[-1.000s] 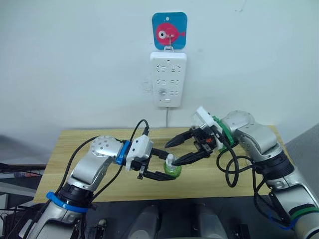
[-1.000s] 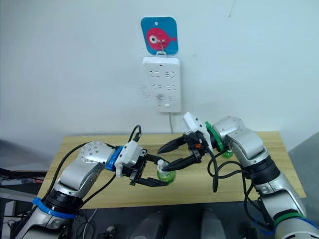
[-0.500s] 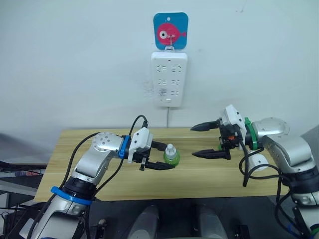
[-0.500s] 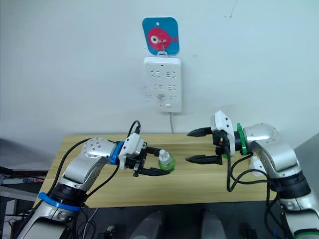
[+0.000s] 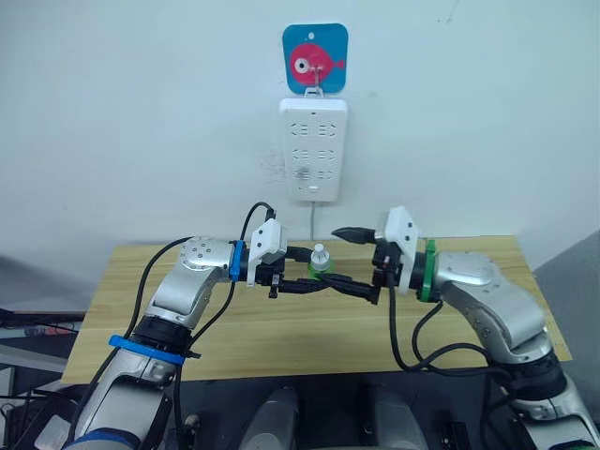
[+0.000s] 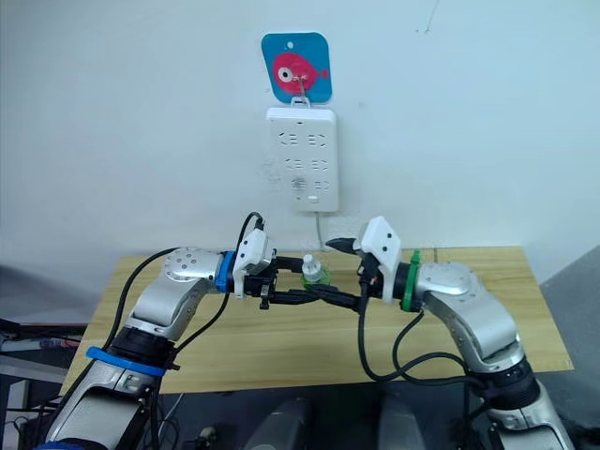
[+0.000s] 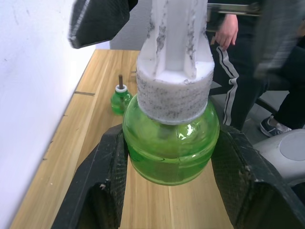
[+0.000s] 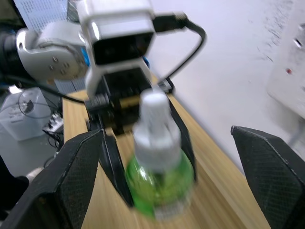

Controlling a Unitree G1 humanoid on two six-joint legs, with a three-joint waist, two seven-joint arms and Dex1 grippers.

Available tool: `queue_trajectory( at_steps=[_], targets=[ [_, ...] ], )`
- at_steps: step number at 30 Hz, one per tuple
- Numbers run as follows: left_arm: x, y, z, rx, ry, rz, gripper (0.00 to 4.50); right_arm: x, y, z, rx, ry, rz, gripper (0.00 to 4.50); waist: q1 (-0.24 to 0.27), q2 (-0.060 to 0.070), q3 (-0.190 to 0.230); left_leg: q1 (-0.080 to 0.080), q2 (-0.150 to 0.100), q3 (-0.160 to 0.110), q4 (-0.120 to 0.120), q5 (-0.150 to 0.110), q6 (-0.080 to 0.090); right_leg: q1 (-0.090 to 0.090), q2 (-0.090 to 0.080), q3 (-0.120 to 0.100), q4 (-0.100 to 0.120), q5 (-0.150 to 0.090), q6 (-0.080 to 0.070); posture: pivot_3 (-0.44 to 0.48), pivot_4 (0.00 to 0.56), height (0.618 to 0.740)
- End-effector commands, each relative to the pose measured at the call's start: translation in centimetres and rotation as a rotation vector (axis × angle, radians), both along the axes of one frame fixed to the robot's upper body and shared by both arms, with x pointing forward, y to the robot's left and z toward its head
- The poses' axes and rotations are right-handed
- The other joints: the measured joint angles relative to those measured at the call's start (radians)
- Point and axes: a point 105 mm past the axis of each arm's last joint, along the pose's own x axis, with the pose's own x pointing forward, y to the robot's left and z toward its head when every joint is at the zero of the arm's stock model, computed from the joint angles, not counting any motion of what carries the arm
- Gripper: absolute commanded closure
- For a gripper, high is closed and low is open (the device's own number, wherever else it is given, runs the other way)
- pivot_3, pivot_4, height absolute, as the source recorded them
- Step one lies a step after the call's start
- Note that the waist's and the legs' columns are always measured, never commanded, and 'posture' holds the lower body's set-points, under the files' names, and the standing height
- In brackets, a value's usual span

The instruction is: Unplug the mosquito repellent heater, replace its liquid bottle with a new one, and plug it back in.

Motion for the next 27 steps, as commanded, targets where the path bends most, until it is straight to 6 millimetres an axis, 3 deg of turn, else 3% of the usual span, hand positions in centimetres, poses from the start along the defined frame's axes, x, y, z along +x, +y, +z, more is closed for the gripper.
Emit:
queue_trajectory(
  at_steps=[1, 5, 8, 13, 19, 22, 27],
  targets=[
    [0.1, 0.0, 1.0, -0.015, -0.047, -0.009, 2.31, 0.7, 1.5, 0.4, 0.013, -0.049, -0.021, 0.03, -0.003, 0.0, 0.0, 0.0, 0.0, 0.0, 0.0, 0.0, 0.0, 0.0, 0.0, 0.0, 0.0, 0.0, 0.0, 0.122, 0.178, 0.74],
    [-0.2, 0.2, 1.0, -0.013, -0.045, -0.012, 2.31, 1.4, 2.0, 0.5, 0.032, -0.06, -0.053, 0.03, -0.007, 0.0, 0.0, 0.0, 0.0, -0.001, 0.0, 0.0, 0.0, 0.0, 0.0, 0.0, 0.0, 0.0, 0.0, 0.122, 0.178, 0.74],
    [-0.4, 0.4, 0.8, -0.008, -0.041, -0.014, 2.31, 1.9, 1.3, 0.5, 0.02, -0.076, -0.086, 0.03, -0.007, 0.0, 0.0, 0.0, -0.001, -0.001, 0.0, 0.0, 0.0, 0.0, 0.0, 0.0, 0.0, 0.0, 0.0, 0.136, 0.167, 0.74],
    [-0.6, 0.6, 0.6, -0.006, -0.04, -0.009, 2.31, 2.0, -2.0, 0.5, -0.03, -0.088, -0.131, 0.03, -0.005, 0.0, 0.0, 0.0, -0.001, -0.001, 0.0, 0.0, 0.0, 0.0, 0.0, 0.0, 0.0, 0.0, 0.0, 0.145, 0.16, 0.74],
    [-0.9, 1.0, 0.6, -0.004, -0.033, -0.003, 2.31, -0.2, -4.8, 1.0, -0.097, -0.051, -0.056, 0.03, 0.001, 0.0, 0.0, 0.0, -0.001, 0.0, 0.0, 0.0, 0.0, 0.0, 0.0, 0.0, 0.0, 0.0, 0.0, 0.146, 0.158, 0.74],
    [-0.8, 1.0, 0.6, -0.002, -0.035, -0.002, 2.31, -1.5, -4.5, 1.0, -0.096, 0.008, 0.035, 0.03, 0.0, 0.0, -0.001, 0.0, 0.0, 0.0, 0.0, 0.0, 0.0, 0.0, 0.0, 0.0, 0.0, 0.0, 0.0, 0.146, 0.158, 0.74],
    [-0.7, 0.7, 0.8, -0.006, -0.041, -0.009, 2.31, -1.7, -1.6, 1.1, -0.05, 0.063, 0.104, 0.03, -0.003, 0.0, -0.002, 0.001, 0.001, 0.002, 0.0, 0.0, 0.0, 0.0, 0.001, 0.001, 0.001, 0.0, 0.0, 0.136, 0.144, 0.74]
  ],
)
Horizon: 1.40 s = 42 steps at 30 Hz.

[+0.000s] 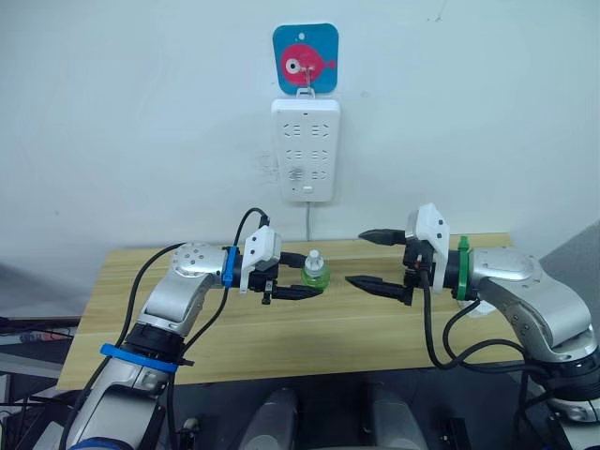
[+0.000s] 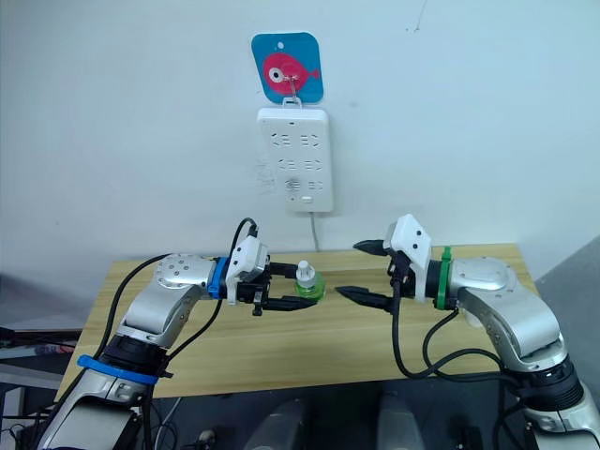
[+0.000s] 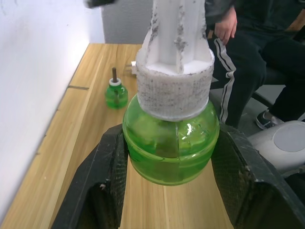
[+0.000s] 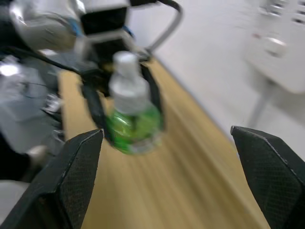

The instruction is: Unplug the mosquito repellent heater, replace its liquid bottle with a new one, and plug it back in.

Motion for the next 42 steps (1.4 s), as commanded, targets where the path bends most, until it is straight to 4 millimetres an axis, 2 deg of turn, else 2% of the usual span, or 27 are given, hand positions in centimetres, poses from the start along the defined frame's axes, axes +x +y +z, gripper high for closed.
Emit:
queue_trajectory(
  at_steps=[1, 6, 11, 13, 16, 19, 26, 37, 40, 42],
  targets=[
    [0.1, -0.4, 1.3, -0.025, -0.049, -0.021, 2.31, -0.6, 2.1, 0.6, 0.019, -0.007, 0.063, 0.03, 0.002, 0.0, 0.0, 0.0, 0.0, 0.0, 0.0, 0.0, 0.0, 0.0, 0.0, 0.0, 0.0, 0.0, 0.0, 0.135, 0.145, 0.74],
    [0.1, -0.8, 1.5, -0.032, -0.052, -0.028, 2.31, 1.1, 4.7, 0.1, 0.03, -0.059, 0.039, 0.03, 0.002, -0.001, -0.001, 0.0, -0.001, 0.0, 0.0, 0.0, 0.0, 0.0, -0.001, 0.0, 0.0, 0.0, 0.0, 0.132, 0.149, 0.74],
    [0.3, -1.0, 1.7, -0.043, -0.069, -0.022, 2.31, 2.1, 5.1, 0.1, 0.04, -0.09, 0.0, 0.03, 0.003, -0.001, -0.001, 0.0, -0.001, -0.001, 0.001, 0.0, 0.0, 0.0, -0.001, -0.001, 0.0, 0.0, 0.0, 0.14, 0.151, 0.74],
    [0.4, -1.0, 1.7, -0.043, -0.069, -0.018, 2.31, 2.3, 4.4, 0.0, 0.028, -0.1, -0.01, 0.03, 0.003, -0.001, -0.001, 0.0, -0.001, -0.001, 0.001, 0.0, 0.0, 0.0, 0.0, -0.001, 0.0, 0.0, 0.0, 0.147, 0.155, 0.74],
    [0.3, -0.8, 1.7, -0.045, -0.066, -0.009, 2.31, 2.3, 2.1, 0.2, 0.015, -0.091, -0.044, 0.03, 0.006, -0.001, -0.001, 0.0, -0.001, -0.001, 0.001, 0.0, 0.0, 0.0, -0.001, -0.001, 0.0, 0.0, 0.0, 0.146, 0.158, 0.74],
    [0.0, -0.5, 1.4, -0.044, -0.057, -0.005, 2.31, 1.2, 0.1, 0.4, -0.001, -0.055, -0.039, 0.03, 0.006, -0.001, -0.001, -0.001, -0.002, -0.001, 0.001, 0.0, 0.0, 0.0, -0.001, -0.001, -0.001, 0.0, 0.0, 0.14, 0.158, 0.74],
    [0.2, -0.6, 1.4, -0.043, -0.053, -0.005, 2.31, -0.1, -1.5, -0.1, -0.026, 0.024, -0.02, 0.03, 0.003, -0.001, -0.002, 0.0, 0.0, 0.0, 0.0, 0.0, 0.0, 0.0, 0.0, 0.0, 0.001, 0.0, 0.0, 0.128, 0.159, 0.74],
    [0.4, -1.0, 1.7, -0.053, -0.059, -0.013, 2.31, 0.0, 2.8, 3.4, 0.214, 0.104, 0.049, 0.03, 0.001, -0.001, -0.002, 0.0, -0.001, 0.0, 0.001, 0.0, 0.0, 0.0, -0.001, 0.0, 0.001, 0.0, 0.0, 0.128, 0.161, 0.74],
    [0.3, -1.1, 1.8, -0.056, -0.061, -0.014, 2.31, 0.0, 3.3, 3.4, 0.233, 0.134, 0.049, 0.87, 0.004, -0.001, -0.002, 0.0, -0.001, -0.001, 0.001, 0.0, 0.0, 0.0, -0.001, -0.001, 0.001, 0.0, 0.0, 0.135, 0.162, 0.74],
    [0.3, -1.1, 1.8, -0.056, -0.061, -0.015, 2.31, 0.0, 3.5, 3.0, 0.209, 0.125, 0.051, 0.87, 0.005, -0.001, -0.002, 0.0, -0.002, -0.001, 0.001, 0.0, 0.0, 0.0, -0.001, -0.001, 0.001, 0.0, 0.0, 0.137, 0.165, 0.74]
  ],
)
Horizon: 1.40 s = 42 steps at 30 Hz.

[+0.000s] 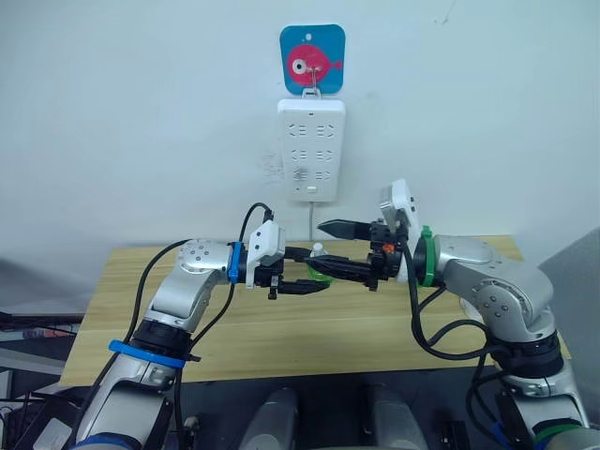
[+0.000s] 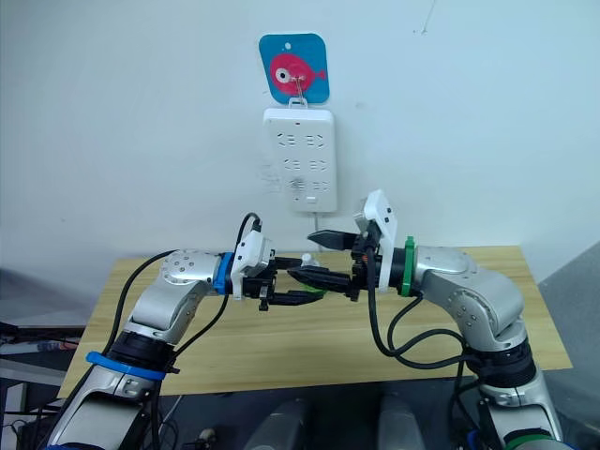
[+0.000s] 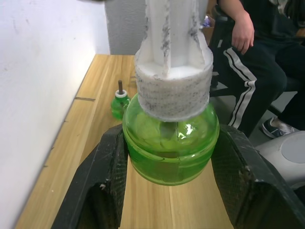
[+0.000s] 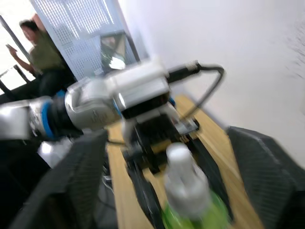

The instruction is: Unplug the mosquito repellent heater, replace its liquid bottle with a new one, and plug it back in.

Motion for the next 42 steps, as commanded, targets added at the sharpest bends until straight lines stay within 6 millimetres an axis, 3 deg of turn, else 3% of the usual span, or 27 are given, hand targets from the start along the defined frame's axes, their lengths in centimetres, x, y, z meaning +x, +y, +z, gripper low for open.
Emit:
queue_trajectory(
  at_steps=[1, 7, 10, 17, 21, 22, 26, 30, 31, 37, 39, 42],
  targets=[
    [-0.1, -0.2, 1.1, -0.02, -0.041, -0.013, 2.31, -0.1, 0.1, 0.2, -0.014, -0.036, 0.003, 0.87, 0.0, 0.0, 0.0, 0.0, 0.0, 0.0, 0.0, 0.0, 0.0, 0.0, 0.0, 0.0, 0.0, 0.0, 0.0, 0.137, 0.165, 0.74],
    [-0.2, -0.2, 1.0, -0.017, -0.041, -0.011, 2.31, 0.0, 0.3, -0.8, -0.074, -0.089, 0.009, 0.87, -0.004, 0.0, 0.0, 0.0, 0.001, 0.0, 0.0, 0.0, 0.0, 0.0, 0.0, 0.0, 0.001, 0.0, 0.0, 0.14, 0.169, 0.74],
    [-0.1, -0.2, 0.9, -0.014, -0.039, -0.009, 2.31, 0.1, 0.4, -0.9, -0.068, -0.093, 0.013, 1.52, -0.004, 0.0, 0.0, 0.0, 0.001, 0.0, 0.0, 0.0, 0.0, 0.0, 0.0, 0.0, 0.001, 0.0, 0.0, 0.141, 0.17, 0.74],
    [-0.3, -0.2, 0.5, -0.011, -0.03, -0.011, 2.31, -0.1, 0.5, -0.6, -0.05, -0.116, 0.02, 4.14, -0.004, 0.0, 0.0, 0.0, 0.001, 0.0, 0.0, 0.0, 0.0, 0.0, 0.0, 0.0, 0.001, 0.0, 0.0, 0.136, 0.177, 0.74],
    [-0.2, -0.3, 0.4, -0.011, -0.027, -0.01, 2.31, -0.2, 0.5, -0.4, -0.047, -0.135, 0.023, 4.27, -0.005, 0.0, 0.0, 0.0, 0.001, 0.0, 0.0, 0.0, 0.0, 0.0, 0.0, 0.0, 0.001, 0.0, 0.0, 0.129, 0.183, 0.74],
    [-0.2, -0.3, 0.4, -0.01, -0.026, -0.009, 2.31, -0.3, 0.5, 0.1, -0.03, -0.145, 0.028, 4.27, -0.005, 0.0, 0.0, 0.0, 0.001, 0.0, 0.0, 0.0, 0.0, 0.0, 0.0, 0.0, 0.001, 0.0, 0.0, 0.129, 0.186, 0.74],
    [-0.4, 0.1, -0.1, -0.004, -0.013, 0.003, 2.31, 0.7, 0.1, 7.8, 0.198, -0.212, -0.063, 4.27, -0.012, 0.0, 0.001, 0.0, 0.001, 0.0, 0.0, 0.0, 0.0, -0.001, 0.0, 0.001, 0.001, 0.0, 0.0, 0.124, 0.192, 0.74],
    [-0.5, 0.6, -0.5, -0.007, -0.008, 0.035, 2.31, 1.1, -1.0, 10.1, 0.235, -0.249, -0.148, 4.27, -0.019, 0.0, 0.0, 0.0, 0.001, -0.002, -0.001, 0.0, 0.0, -0.002, 0.0, -0.001, 0.002, 0.0, 0.0, 0.11, 0.198, 0.74],
    [-0.7, 0.8, -0.7, -0.011, -0.005, 0.051, 2.31, 1.5, -1.6, 9.6, 0.233, -0.242, -0.202, 4.27, -0.021, 0.0, 0.0, 0.0, 0.001, -0.003, -0.002, 0.0, 0.0, -0.002, 0.0, -0.002, 0.0, 0.0, -0.001, 0.105, 0.199, 0.74],
    [-1.2, 1.5, -0.9, -0.028, 0.01, 0.117, 2.31, 5.2, -6.7, -0.2, 0.042, -0.265, -0.673, 4.27, -0.024, 0.0, 0.001, -0.002, -0.002, 0.0, -0.001, 0.0, 0.001, -0.002, -0.002, 0.0, 0.0, 0.0, 0.0, 0.102, 0.22, 0.74],
    [-1.3, 1.7, -0.7, -0.025, 0.013, 0.129, 2.31, 5.7, -7.6, -3.8, -0.023, -0.277, -0.754, 4.27, -0.028, 0.001, 0.001, 0.0, 0.0, 0.002, -0.001, 0.0, 0.001, -0.003, -0.002, 0.001, 0.003, 0.0, 0.0, 0.1, 0.231, 0.74],
    [-1.5, 2.1, -0.4, -0.016, 0.014, 0.143, 2.31, 6.3, -8.2, -7.6, -0.072, -0.27, -0.83, 4.27, -0.036, 0.002, 0.002, 0.002, 0.001, 0.006, -0.001, 0.0, 0.0, -0.003, -0.001, 0.003, 0.007, -0.001, -0.001, 0.112, 0.241, 0.74]
  ],
)
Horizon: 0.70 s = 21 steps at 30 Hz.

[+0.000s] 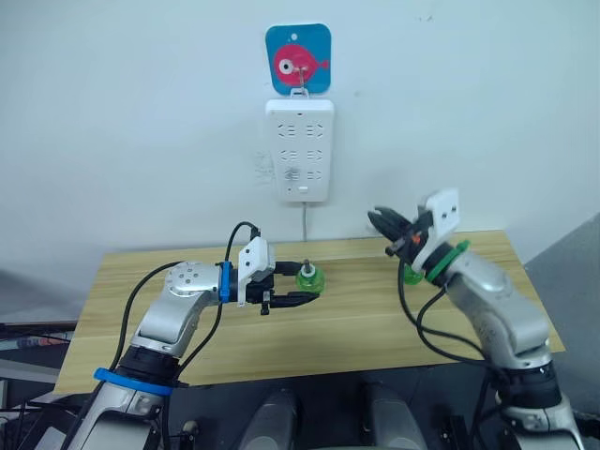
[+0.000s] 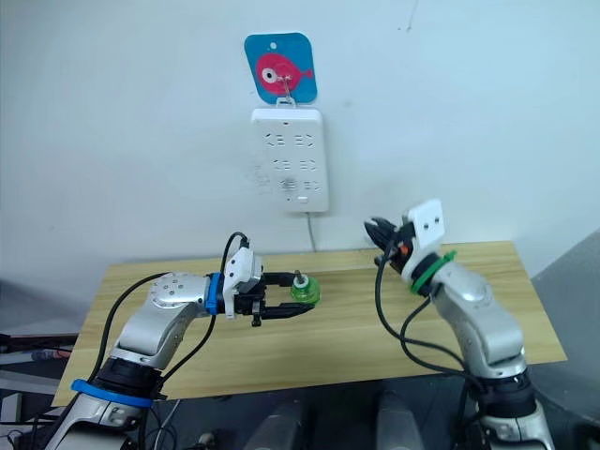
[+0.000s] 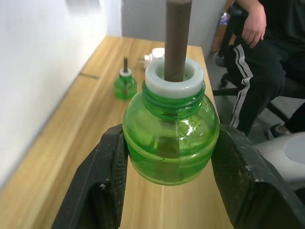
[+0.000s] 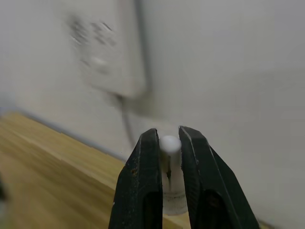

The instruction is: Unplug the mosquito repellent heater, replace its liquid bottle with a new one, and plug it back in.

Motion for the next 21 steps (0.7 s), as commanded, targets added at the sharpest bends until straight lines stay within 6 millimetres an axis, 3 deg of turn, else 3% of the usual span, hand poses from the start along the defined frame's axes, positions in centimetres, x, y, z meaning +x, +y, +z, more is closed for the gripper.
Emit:
queue_trajectory(
  at_steps=[1, 3, 5, 13, 21],
  targets=[
    [-0.5, 0.4, 1.2, -0.013, -0.026, 0.012, 2.31, 0.8, -0.5, -2.6, -0.051, -0.07, -0.087, 4.27, -0.007, 0.0, 0.001, 0.001, 0.0, 0.001, 0.0, 0.0, 0.0, 0.0, 0.0, 0.001, 0.002, -0.001, -0.001, 0.117, 0.246, 0.74],
    [-0.8, 0.7, 1.5, -0.001, -0.021, 0.017, 2.31, 1.4, -0.9, -5.4, -0.037, -0.038, -0.137, 4.27, -0.012, 0.001, 0.003, 0.002, 0.001, 0.002, 0.0, 0.0, 0.0, 0.0, 0.001, 0.001, 0.003, -0.002, -0.002, 0.125, 0.271, 0.74],
    [-1.0, 1.1, 1.8, 0.008, -0.014, 0.035, 2.31, 1.8, -0.9, -6.8, -0.027, -0.033, -0.155, 4.27, -0.016, 0.001, 0.015, 0.003, 0.002, 0.002, -0.001, 0.0, 0.0, 0.0, 0.001, 0.001, 0.003, -0.002, -0.002, 0.135, 0.285, 0.74],
    [-3.0, 2.2, 2.5, 0.042, 0.024, 0.049, 2.31, 2.8, -2.0, -8.3, -0.029, -0.09, -0.253, 4.27, -0.016, 0.004, 0.047, -0.001, 0.002, 0.002, -0.001, 0.0, 0.0, -0.004, 0.0, 0.001, 0.004, -0.002, -0.003, 0.185, 0.319, 0.74],
    [-3.2, 2.4, 3.1, 0.051, 0.036, 0.057, 2.31, 3.5, -1.6, -9.9, -0.035, -0.051, -0.253, 4.27, -0.014, 0.005, 0.065, -0.001, 0.002, 0.002, -0.001, 0.0, 0.0, -0.004, 0.0, 0.001, 0.005, -0.003, -0.004, 0.198, 0.327, 0.74]
  ],
)
